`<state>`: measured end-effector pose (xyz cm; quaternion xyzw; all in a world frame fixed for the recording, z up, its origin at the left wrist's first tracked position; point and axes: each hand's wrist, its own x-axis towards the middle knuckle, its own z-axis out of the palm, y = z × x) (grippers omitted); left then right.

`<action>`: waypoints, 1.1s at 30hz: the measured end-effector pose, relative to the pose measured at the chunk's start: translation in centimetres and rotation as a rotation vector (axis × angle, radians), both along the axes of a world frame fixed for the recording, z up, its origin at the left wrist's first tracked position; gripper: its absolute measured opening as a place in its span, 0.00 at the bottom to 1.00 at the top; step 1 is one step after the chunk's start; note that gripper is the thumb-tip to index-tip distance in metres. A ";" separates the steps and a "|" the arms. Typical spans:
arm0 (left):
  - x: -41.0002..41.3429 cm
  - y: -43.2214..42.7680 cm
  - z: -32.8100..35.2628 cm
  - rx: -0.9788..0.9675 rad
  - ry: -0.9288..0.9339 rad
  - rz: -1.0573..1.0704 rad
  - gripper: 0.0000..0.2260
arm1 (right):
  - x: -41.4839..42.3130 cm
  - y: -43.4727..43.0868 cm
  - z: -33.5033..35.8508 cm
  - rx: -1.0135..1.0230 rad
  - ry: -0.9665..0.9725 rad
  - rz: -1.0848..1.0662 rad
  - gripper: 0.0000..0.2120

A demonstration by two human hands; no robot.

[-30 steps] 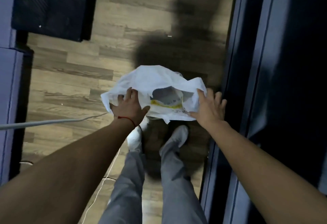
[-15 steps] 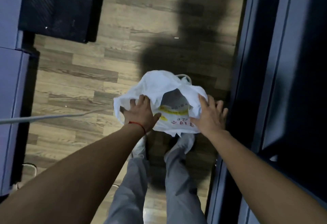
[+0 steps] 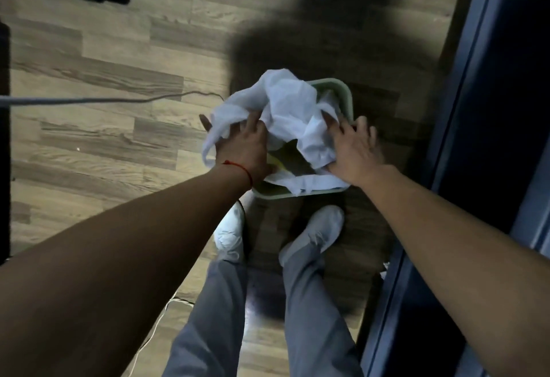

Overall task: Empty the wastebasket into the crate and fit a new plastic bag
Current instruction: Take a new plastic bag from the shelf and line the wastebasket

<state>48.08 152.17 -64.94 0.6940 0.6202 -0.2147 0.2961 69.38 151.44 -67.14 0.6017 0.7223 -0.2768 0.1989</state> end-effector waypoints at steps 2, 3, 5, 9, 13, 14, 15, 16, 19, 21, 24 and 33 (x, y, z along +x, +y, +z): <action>0.4 -0.1 -1.2 0.015 -0.031 0.010 0.50 | -0.8 0.7 -0.8 0.039 -0.069 -0.011 0.48; 0.4 -0.2 -1.8 0.032 -0.031 0.000 0.50 | -1.2 1.1 -1.1 0.049 -0.113 -0.006 0.47; 0.4 -0.6 -2.7 0.054 0.000 -0.031 0.49 | -2.0 1.6 -1.4 0.029 -0.212 0.038 0.44; 0.1 -1.0 -2.6 0.038 0.028 -0.040 0.49 | -2.1 1.4 -1.1 0.004 -0.231 0.045 0.48; -0.8 -1.3 -0.5 0.091 0.007 -0.027 0.39 | -0.1 -0.1 1.0 0.099 0.002 -0.133 0.45; -1.3 -1.5 -0.2 0.115 -0.007 0.007 0.37 | 0.5 -0.5 1.4 0.146 0.049 -0.196 0.39; -1.9 -1.5 0.2 0.138 -0.020 0.045 0.35 | 1.1 -0.8 1.7 0.194 0.090 -0.283 0.33; -2.4 -1.5 0.5 0.153 -0.025 0.082 0.34 | 1.7 -1.1 2.0 0.229 0.127 -0.384 0.29; -3.7 -0.8 0.2 0.147 -0.005 0.144 0.34 | 3.1 -1.4 2.3 0.237 0.197 -0.607 0.28; -3.7 0.3 -0.5 0.129 0.001 0.148 0.35 | 3.7 -0.8 1.8 0.213 0.204 -0.720 0.26; -3.3 2.0 -2.0 0.093 -0.025 0.167 0.36 | 3.4 0.4 0.1 0.219 0.228 -0.870 0.25; -3.3 5.2 -3.3 0.144 -0.166 0.238 0.29 | 2.7 3.5 -3.0 0.398 0.413 -1.036 0.13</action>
